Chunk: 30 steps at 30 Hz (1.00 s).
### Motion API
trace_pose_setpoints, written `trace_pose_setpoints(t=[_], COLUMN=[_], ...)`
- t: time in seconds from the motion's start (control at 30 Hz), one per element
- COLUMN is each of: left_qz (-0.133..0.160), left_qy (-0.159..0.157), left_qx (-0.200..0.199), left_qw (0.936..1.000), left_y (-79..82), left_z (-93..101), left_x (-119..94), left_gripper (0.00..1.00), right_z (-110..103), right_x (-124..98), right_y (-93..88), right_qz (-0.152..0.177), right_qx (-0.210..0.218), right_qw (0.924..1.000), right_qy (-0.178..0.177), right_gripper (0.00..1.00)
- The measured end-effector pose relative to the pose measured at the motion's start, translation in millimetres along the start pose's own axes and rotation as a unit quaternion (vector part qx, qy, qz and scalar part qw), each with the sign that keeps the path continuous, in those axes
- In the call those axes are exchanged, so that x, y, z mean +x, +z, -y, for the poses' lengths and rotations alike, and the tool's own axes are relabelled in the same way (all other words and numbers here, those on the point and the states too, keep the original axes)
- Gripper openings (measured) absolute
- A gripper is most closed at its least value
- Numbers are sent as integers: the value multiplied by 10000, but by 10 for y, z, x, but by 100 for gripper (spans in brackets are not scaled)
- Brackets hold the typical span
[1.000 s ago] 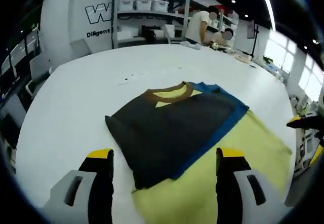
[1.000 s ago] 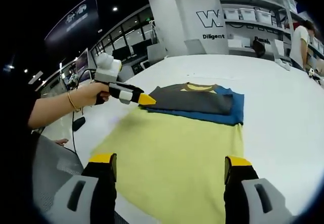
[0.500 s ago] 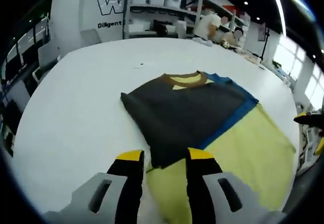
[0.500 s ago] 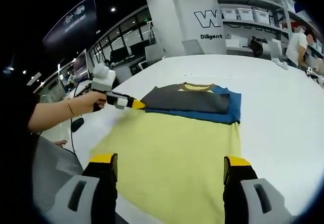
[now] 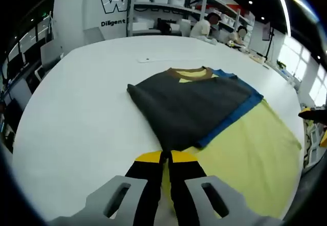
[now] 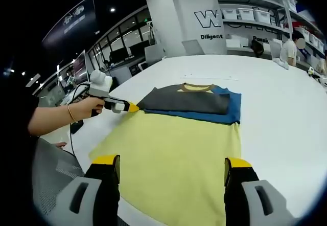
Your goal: Fold the garment on the visible template until the final outline fits inside the template.
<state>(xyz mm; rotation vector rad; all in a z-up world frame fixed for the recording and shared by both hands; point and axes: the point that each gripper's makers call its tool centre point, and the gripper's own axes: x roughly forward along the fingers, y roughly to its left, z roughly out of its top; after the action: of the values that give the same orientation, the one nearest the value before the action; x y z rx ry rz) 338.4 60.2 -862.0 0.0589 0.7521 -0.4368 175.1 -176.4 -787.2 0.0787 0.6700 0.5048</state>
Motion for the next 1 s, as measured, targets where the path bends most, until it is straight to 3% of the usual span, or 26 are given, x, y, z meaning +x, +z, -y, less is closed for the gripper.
trace_pose_setpoints(t=[0.33,1.0], left_qz=[-62,-120], left_qy=[118,357], left_qx=[283,438], left_qw=[9995,9983], left_y=[-1,-31], left_z=[-87,-362], left_x=[-12,-132], left_gripper=[2,2], right_z=[-18,-23], right_x=[3,16], right_y=[-20,-73], right_qz=[-46,-169], right_qx=[-34,-59], right_qw=[10000,9998], right_qy=[20,35], right_gripper=[82,79])
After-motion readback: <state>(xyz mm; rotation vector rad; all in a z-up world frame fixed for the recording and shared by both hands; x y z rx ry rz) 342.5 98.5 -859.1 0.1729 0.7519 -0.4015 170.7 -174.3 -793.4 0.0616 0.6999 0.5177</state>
